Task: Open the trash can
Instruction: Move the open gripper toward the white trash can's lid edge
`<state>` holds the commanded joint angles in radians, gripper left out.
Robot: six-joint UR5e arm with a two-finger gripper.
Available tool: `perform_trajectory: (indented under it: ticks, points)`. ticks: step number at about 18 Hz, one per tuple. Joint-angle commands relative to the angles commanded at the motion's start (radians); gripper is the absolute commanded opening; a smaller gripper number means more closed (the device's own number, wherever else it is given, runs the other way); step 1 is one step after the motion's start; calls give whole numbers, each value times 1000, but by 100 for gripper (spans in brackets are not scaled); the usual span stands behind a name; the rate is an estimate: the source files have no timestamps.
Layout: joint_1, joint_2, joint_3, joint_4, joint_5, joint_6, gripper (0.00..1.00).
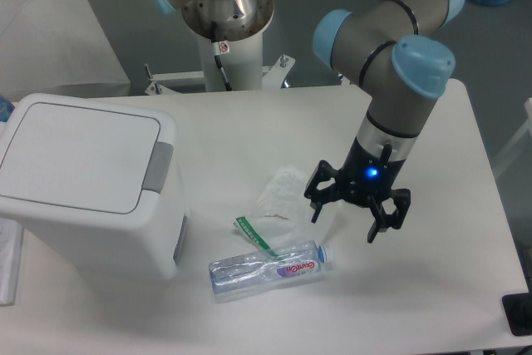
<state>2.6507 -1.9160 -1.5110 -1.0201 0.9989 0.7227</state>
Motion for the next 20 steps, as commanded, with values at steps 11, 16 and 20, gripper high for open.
perform_trajectory:
  ticks: [11,16,20]
  points:
    - [-12,78,6,0,-108,-166,100]
    - [-44,129,2,0,-120,-238,100]
    - [-97,163,-18,-2,-117,-298,100]
